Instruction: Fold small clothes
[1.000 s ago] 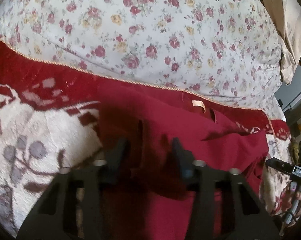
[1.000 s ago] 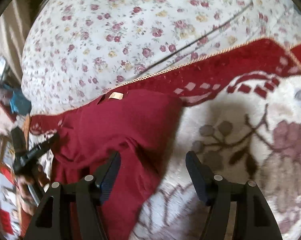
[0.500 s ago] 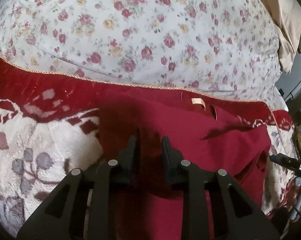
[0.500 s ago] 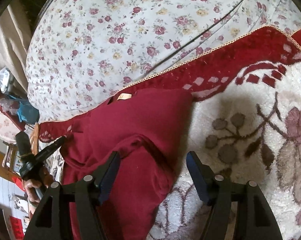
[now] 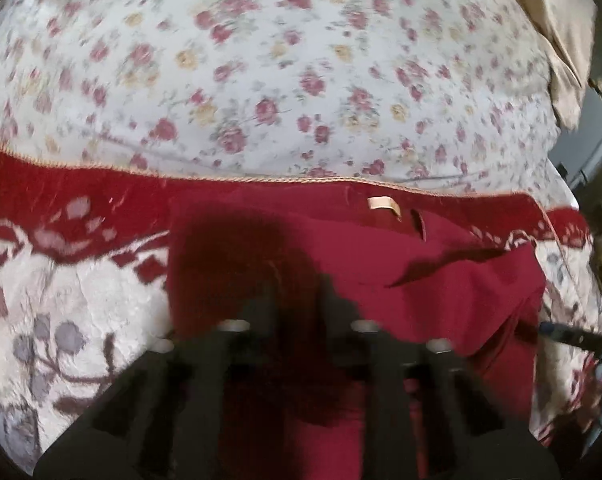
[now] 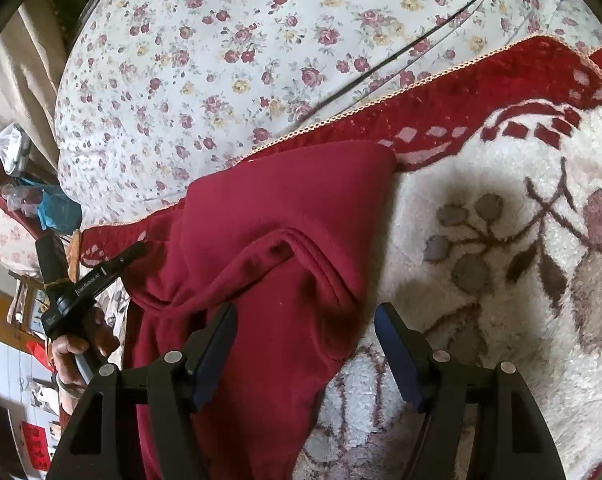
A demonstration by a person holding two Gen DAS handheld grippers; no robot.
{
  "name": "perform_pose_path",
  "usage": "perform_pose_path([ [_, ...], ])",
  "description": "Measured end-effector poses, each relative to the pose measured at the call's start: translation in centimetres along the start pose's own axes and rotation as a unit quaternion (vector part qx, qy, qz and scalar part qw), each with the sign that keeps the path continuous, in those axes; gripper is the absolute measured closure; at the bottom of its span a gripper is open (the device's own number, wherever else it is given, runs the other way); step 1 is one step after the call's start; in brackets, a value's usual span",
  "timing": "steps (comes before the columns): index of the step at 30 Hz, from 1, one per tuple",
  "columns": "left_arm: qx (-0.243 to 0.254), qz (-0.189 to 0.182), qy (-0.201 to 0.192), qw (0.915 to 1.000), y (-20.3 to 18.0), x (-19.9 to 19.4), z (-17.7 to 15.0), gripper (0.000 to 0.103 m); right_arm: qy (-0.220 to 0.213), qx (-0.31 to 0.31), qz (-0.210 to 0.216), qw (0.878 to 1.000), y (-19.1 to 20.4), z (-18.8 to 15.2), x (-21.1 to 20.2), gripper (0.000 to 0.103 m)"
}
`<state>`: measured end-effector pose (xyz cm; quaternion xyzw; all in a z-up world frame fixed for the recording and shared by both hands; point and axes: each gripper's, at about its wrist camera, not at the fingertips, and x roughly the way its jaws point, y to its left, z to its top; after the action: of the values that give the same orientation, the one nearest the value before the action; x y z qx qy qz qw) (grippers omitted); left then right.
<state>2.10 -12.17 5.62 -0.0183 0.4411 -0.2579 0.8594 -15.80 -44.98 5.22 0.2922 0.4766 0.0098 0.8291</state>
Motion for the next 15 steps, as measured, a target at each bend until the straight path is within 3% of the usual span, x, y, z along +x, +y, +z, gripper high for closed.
perform_pose_path([
  [3, -0.007, -0.015, -0.037, 0.9992, -0.1, -1.8, 0.8, 0.092, -0.005, -0.008, -0.008, 1.0, 0.1, 0.0, -0.3, 0.035],
  [7, -0.069, -0.02, -0.084, 0.9939, 3.1, -4.6, 2.1, 0.093, -0.012, -0.049, -0.045, 0.998, 1.1, -0.4, -0.4, 0.034],
  [11, -0.102, -0.015, -0.058, 0.993, 4.7, -2.9, 1.8, 0.093, -0.004, -0.098, -0.087, 0.991, 2.5, -0.9, 1.0, 0.035],
  [15, -0.09, -0.015, -0.048, 0.9946, 3.9, -2.3, 1.5, 0.093, -0.032, -0.121, -0.137, 0.983, 3.8, -1.2, 1.7, 0.035],
])
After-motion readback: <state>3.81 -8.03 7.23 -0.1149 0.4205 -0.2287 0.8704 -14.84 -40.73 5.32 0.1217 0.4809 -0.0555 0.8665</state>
